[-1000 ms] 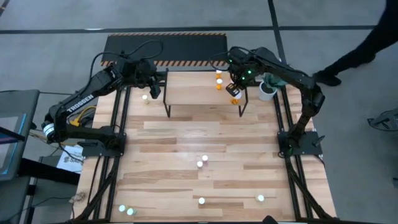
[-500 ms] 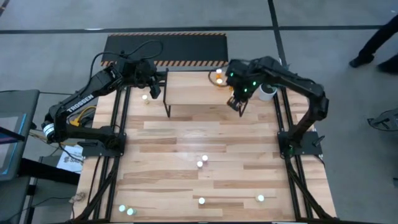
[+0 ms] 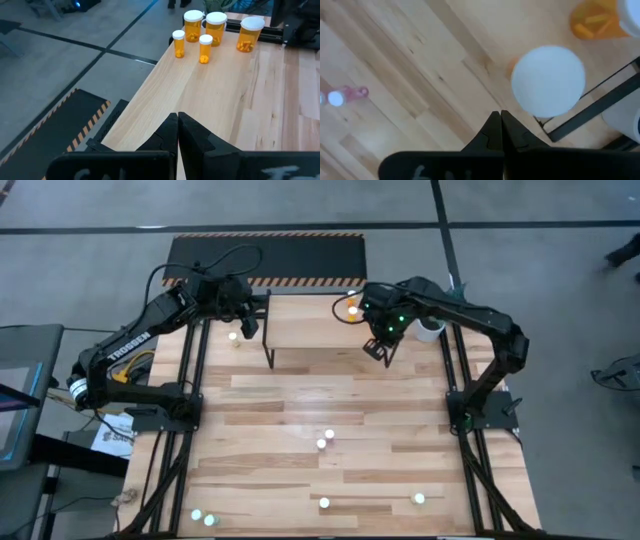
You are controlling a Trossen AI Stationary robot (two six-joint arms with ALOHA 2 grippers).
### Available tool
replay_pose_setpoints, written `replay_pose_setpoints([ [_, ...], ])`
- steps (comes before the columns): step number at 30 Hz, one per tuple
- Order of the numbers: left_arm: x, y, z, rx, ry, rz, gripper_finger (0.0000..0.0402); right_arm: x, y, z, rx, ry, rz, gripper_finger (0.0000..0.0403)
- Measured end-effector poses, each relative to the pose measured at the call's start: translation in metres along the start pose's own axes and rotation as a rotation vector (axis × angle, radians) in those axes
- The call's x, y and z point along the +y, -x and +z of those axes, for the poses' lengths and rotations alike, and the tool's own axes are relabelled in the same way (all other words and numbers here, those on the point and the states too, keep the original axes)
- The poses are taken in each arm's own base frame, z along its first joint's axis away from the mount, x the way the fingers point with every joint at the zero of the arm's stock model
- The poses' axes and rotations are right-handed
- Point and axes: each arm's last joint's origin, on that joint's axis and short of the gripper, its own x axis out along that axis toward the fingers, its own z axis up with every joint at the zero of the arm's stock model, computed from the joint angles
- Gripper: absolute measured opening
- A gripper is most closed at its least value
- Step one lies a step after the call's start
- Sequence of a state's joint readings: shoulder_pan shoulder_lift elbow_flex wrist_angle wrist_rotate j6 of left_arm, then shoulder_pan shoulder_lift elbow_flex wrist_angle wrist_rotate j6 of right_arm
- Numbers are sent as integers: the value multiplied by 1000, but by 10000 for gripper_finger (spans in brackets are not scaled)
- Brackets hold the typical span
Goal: Pick and place medicine bottles onto shelf by color
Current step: Adjust the large orange pill bottles on the shelf
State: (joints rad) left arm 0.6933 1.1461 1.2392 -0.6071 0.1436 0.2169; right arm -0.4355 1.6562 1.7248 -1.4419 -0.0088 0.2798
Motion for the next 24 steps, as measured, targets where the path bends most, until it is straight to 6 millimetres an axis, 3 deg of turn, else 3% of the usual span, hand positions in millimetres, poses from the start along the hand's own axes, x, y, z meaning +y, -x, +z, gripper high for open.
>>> replay_pose_setpoints([
  [24, 0, 0, 0, 0, 16, 0, 0, -9, 0, 7, -54, -6, -7, 0],
])
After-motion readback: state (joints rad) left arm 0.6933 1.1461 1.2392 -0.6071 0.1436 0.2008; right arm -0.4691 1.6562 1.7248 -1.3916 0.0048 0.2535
